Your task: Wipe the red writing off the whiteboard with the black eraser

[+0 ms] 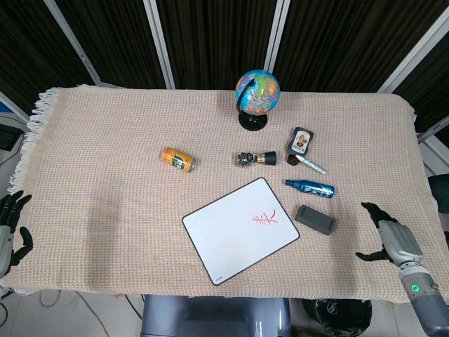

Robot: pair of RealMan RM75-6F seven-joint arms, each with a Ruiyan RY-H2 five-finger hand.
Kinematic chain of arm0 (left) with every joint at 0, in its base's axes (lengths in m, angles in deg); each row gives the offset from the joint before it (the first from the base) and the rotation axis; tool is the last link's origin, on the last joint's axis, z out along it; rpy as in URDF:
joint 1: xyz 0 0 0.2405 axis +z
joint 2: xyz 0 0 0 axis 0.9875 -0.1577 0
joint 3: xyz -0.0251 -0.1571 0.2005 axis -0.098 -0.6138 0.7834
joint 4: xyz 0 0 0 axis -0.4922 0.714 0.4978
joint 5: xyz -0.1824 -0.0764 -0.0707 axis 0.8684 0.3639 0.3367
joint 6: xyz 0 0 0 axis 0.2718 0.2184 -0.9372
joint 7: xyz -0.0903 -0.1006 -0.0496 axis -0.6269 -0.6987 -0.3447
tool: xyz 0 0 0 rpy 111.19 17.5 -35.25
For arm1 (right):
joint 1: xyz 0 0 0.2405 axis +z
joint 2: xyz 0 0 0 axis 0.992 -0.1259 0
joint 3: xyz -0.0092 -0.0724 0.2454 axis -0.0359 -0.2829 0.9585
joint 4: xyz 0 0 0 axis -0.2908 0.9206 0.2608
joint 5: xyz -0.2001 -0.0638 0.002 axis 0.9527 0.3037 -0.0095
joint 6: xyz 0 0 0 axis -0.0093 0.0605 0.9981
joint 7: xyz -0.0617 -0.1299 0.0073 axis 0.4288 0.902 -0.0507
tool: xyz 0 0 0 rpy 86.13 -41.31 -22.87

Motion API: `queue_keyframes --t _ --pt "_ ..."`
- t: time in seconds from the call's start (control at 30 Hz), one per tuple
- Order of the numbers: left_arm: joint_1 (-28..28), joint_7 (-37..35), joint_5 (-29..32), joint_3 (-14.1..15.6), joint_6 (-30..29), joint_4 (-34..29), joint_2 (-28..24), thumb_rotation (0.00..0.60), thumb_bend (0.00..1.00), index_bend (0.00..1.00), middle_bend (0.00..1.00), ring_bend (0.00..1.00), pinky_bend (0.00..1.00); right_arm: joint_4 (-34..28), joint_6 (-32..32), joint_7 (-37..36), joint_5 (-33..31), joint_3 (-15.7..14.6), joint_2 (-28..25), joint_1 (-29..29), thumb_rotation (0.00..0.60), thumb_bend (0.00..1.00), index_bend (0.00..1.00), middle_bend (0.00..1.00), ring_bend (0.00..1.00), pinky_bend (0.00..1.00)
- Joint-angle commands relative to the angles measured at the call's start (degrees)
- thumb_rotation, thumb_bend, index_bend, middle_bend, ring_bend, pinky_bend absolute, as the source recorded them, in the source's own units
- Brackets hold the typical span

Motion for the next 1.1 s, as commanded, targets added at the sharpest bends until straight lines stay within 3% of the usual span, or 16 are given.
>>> queue_keyframes --t 0.03,0.27,0.5,0.77,1.1 --pt "0.0 -0.1 0.1 0.0 0.1 0.0 -0.1 0.600 0.74 0.12 0.05 0.00 0.00 -1.9 -7.2 5.1 -8.8 1.9 -0.9 6.7 0.600 0.02 0.00 0.08 0.13 0.19" --pt "-0.1 -0.2 0.3 -0.1 0.3 -0.1 -0.1 0.600 0.74 0.12 0.05 0.00 0.00 -0.3 -6.0 13.4 -20.4 2.7 4.6 13.1 0.600 0.02 0.06 0.16 0.18 0.19" --pt "-0.1 -0.3 0.6 -0.2 0.4 -0.1 -0.2 0.600 0.74 0.12 0.05 0.00 0.00 1.5 -1.8 20.2 -27.9 2.0 11.4 16.9 0.600 0.10 0.13 0.20 0.23 0.19" --pt "-0.2 -0.3 0.9 -0.3 0.6 -0.1 -0.3 0.600 0.74 0.12 0.05 0.00 0.00 1.2 3.7 25.7 -32.2 1.4 16.3 19.1 0.600 0.12 0.18 0.24 0.26 0.19" --pt "-0.2 -0.2 1.2 -0.3 0.8 -0.1 -0.3 0.600 0.74 0.12 0.05 0.00 0.00 3.4 5.6 27.7 -35.8 1.8 20.5 20.5 0.600 0.22 0.28 0.31 0.31 0.21"
